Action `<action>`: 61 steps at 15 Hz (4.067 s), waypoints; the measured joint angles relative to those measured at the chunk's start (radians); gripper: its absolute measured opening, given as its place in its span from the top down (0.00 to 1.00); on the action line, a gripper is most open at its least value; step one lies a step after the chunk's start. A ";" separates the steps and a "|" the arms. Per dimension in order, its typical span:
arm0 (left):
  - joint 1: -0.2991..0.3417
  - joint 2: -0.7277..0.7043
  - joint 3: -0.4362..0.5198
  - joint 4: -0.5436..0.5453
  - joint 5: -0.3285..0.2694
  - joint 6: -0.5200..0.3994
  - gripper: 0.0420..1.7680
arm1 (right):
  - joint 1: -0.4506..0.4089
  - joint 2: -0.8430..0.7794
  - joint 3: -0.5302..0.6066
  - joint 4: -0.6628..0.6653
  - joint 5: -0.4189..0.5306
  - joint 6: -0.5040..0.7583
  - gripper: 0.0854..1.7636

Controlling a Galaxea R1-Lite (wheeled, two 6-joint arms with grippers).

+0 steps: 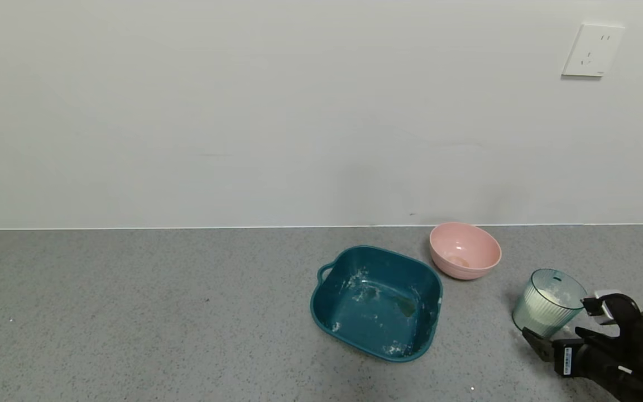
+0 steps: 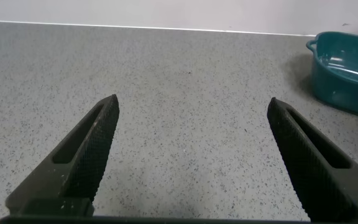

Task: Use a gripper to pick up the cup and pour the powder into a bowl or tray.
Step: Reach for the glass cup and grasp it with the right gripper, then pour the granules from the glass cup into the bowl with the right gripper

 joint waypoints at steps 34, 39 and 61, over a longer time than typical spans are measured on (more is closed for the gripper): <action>0.000 0.000 0.000 0.000 0.000 0.000 0.03 | -0.032 0.099 -0.218 0.000 -0.001 -0.024 0.24; 0.000 0.000 0.000 0.000 0.000 0.000 0.03 | -0.032 0.100 -0.217 0.000 -0.003 -0.026 0.25; 0.000 0.000 0.000 0.000 0.000 0.000 0.03 | -0.031 -0.086 -0.306 0.232 0.000 -0.102 0.25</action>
